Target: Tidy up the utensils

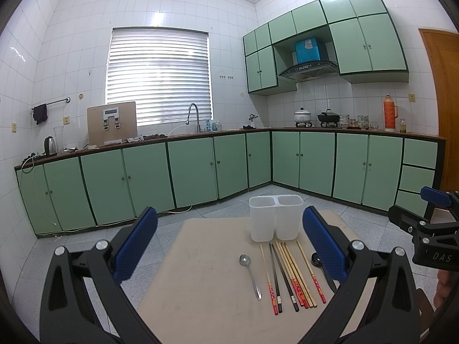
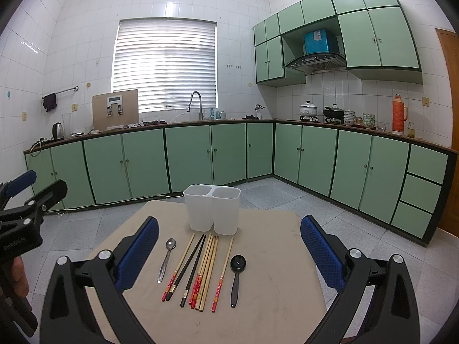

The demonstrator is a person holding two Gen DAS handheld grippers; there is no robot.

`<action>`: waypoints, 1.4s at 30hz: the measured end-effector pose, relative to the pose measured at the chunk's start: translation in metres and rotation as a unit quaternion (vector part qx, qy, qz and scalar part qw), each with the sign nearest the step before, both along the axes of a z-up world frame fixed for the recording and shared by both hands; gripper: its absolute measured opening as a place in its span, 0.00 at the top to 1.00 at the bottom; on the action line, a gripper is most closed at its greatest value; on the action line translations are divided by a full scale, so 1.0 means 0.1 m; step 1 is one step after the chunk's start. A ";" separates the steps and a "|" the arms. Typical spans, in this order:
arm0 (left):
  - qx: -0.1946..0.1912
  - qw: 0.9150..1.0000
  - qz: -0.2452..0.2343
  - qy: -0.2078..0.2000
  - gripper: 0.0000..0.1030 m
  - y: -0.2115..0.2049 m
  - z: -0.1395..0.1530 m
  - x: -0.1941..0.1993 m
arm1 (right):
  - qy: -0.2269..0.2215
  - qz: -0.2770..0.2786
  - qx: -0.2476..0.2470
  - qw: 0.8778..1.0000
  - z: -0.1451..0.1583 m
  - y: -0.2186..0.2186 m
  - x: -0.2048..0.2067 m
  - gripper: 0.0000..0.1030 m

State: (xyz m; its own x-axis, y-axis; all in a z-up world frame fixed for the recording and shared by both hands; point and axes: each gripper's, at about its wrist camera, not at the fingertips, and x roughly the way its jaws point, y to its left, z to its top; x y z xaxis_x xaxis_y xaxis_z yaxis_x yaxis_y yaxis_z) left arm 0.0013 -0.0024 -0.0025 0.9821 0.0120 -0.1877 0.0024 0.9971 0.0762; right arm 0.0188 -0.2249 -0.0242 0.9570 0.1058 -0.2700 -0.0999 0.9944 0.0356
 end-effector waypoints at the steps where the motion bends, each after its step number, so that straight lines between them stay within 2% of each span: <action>1: 0.000 1.000 0.000 0.000 0.05 0.00 0.00 0.00 | 0.000 0.000 0.000 1.000 0.00 0.00 0.00 0.06; 22: 0.001 1.000 0.001 0.000 0.05 0.04 0.02 -0.01 | 0.001 0.000 0.000 1.000 -0.01 0.00 0.01 0.06; 29: 0.001 1.000 0.003 0.008 0.05 0.09 0.01 0.05 | 0.011 -0.003 -0.005 1.000 -0.13 -0.03 0.12 0.06; 34: 0.006 0.999 0.014 0.039 0.05 0.17 -0.11 0.26 | 0.044 -0.028 -0.024 0.998 -0.25 -0.08 0.33 0.06; 40: 0.018 0.994 0.025 0.107 0.05 0.28 -0.38 0.74 | 0.119 -0.047 -0.050 0.991 -0.59 -0.16 0.81 0.06; 42: 0.029 0.990 0.032 0.135 0.05 0.31 -0.50 0.97 | 0.145 -0.038 -0.052 0.987 -0.72 -0.17 1.00 0.10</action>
State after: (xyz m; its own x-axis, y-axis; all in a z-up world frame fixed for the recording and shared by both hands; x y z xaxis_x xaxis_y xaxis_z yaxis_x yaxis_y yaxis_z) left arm 0.0981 0.0287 -0.0530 0.8934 0.0911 -0.4399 -0.0325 0.9898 0.1388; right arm 0.1189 -0.2417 -0.0959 0.8418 -0.0064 -0.5398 -0.0248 0.9984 -0.0504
